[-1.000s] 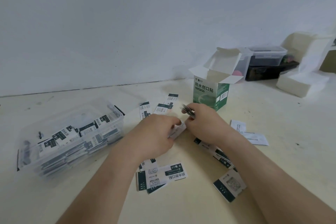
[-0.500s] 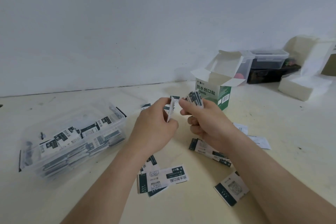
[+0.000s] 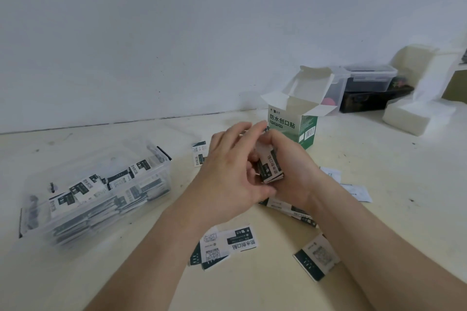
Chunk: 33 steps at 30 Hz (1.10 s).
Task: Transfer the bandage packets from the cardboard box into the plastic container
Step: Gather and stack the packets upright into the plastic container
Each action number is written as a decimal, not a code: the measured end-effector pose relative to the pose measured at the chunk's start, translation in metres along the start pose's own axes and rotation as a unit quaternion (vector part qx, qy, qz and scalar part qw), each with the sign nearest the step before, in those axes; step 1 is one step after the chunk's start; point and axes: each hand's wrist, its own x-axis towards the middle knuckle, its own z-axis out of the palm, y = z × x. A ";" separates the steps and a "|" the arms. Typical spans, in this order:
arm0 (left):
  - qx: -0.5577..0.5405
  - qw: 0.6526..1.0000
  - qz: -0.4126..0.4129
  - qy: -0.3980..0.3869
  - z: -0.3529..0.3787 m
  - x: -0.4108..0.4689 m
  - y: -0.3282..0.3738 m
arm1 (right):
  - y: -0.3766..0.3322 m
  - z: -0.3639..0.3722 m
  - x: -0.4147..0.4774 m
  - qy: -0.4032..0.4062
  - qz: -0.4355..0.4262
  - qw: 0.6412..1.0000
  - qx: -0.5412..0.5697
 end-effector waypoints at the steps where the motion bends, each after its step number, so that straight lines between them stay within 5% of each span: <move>1: 0.022 1.000 0.010 -0.006 0.001 -0.001 -0.001 | 0.001 0.000 -0.001 -0.014 -0.004 0.999 -0.038; 6: -0.009 0.999 0.004 -0.041 0.001 -0.005 -0.004 | 0.002 -0.001 -0.006 -0.063 -0.012 0.981 -0.185; 12: -0.043 0.999 -0.004 -0.027 -0.003 -0.004 -0.004 | -0.001 -0.001 -0.005 -0.065 -0.031 0.974 -0.215; 16: -0.205 0.974 -0.049 -0.081 -0.024 -0.002 -0.006 | -0.007 -0.007 -0.006 -0.108 -0.042 0.962 -0.249; 20: -0.345 0.932 -0.070 -0.084 -0.039 0.000 -0.003 | -0.017 -0.014 -0.008 -0.245 0.024 0.941 -0.231; 23: -0.382 0.917 -0.089 -0.077 -0.040 -0.001 0.000 | -0.015 -0.017 -0.005 -0.277 0.063 0.943 -0.173; 26: -0.380 0.917 -0.112 -0.038 -0.038 -0.002 -0.002 | -0.012 -0.015 -0.007 -0.244 0.056 0.950 -0.189; 29: -0.373 0.918 -0.132 0.022 -0.038 0.000 -0.004 | -0.011 -0.010 -0.011 -0.123 -0.035 0.960 -0.247; 31: -0.353 0.921 -0.152 0.060 -0.038 0.001 -0.005 | -0.012 -0.010 -0.011 -0.038 -0.159 0.920 -0.356; 33: -0.326 0.924 -0.179 0.085 -0.037 0.002 -0.006 | -0.013 -0.008 -0.012 -0.011 -0.240 0.843 -0.482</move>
